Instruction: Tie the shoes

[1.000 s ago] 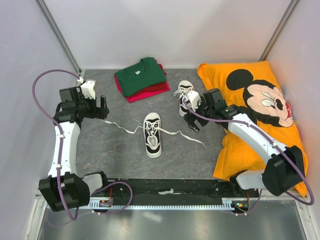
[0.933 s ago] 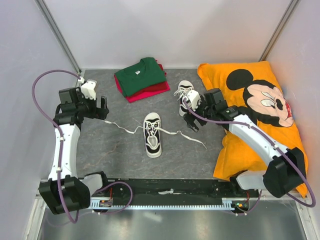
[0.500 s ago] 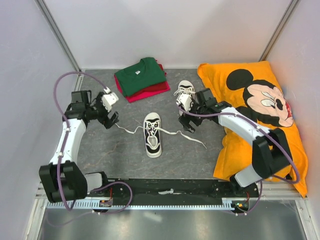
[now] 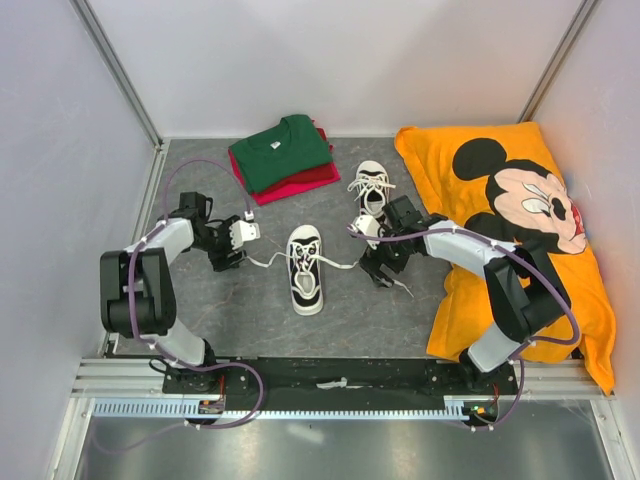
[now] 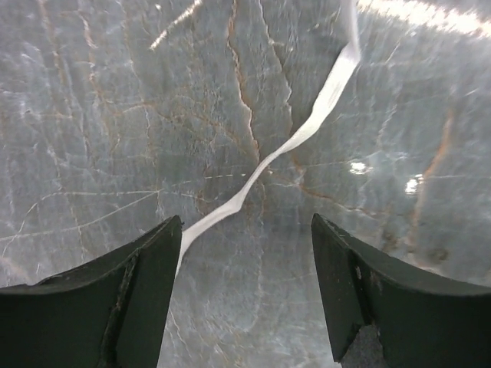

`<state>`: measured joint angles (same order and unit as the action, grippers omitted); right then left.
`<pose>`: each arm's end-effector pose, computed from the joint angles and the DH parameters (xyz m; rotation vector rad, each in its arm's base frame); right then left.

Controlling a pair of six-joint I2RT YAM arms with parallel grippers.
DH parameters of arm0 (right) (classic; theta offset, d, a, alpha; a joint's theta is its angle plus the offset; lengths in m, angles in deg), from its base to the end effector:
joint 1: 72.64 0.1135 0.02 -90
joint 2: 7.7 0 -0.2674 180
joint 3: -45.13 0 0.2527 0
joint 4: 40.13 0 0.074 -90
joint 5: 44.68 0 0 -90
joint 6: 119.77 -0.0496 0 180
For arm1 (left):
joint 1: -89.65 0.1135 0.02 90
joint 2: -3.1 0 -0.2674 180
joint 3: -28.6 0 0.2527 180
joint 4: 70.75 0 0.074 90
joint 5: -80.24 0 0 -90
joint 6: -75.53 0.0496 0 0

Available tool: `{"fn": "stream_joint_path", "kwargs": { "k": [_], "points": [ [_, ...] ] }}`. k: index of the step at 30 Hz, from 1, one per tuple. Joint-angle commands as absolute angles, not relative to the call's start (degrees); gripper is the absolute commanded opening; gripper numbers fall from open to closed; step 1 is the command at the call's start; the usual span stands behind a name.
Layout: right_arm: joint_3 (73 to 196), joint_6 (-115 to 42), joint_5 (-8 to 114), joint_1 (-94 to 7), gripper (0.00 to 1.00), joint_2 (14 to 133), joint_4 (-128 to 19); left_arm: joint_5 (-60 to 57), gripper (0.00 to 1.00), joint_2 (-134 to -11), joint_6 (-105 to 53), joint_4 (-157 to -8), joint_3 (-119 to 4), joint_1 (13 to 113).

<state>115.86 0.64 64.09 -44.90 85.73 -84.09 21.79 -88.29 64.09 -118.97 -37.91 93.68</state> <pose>0.2732 0.1617 0.1718 -1.3907 2.3118 0.4325 0.2906 -0.0055 0.1633 1.6276 1.9627 -0.2909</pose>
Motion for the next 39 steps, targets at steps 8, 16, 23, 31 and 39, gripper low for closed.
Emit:
{"fn": "stream_joint_path", "kwargs": {
  "k": [8, 16, 23, 31, 39],
  "points": [
    [107.05, -1.90, 56.49, -43.73, 0.77, 86.26, -75.06, 20.47, 0.33, -93.76, 71.58, -115.25, -39.46, 93.87],
    [104.04, -5.07, 56.31, -43.73, 0.00, 79.50, -72.59, 26.08, 0.02, -85.68, 58.42, -119.64, -41.56, 94.22],
    [108.43, -7.01, 55.96, -43.73, 0.00, 69.65, -72.24, 30.84, 0.02, -74.26, 51.45, -124.56, -45.87, 94.75],
    [120.64, -7.79, 59.63, -43.73, 0.00, 73.06, -72.59, 37.51, 0.02, -57.22, 58.01, -138.85, -45.00, 94.75],
    [138.39, -12.10, 69.31, -39.96, 0.00, 85.09, -71.27, 45.16, 0.02, -40.16, 73.12, -158.21, -39.38, 93.00]
  ]
}}
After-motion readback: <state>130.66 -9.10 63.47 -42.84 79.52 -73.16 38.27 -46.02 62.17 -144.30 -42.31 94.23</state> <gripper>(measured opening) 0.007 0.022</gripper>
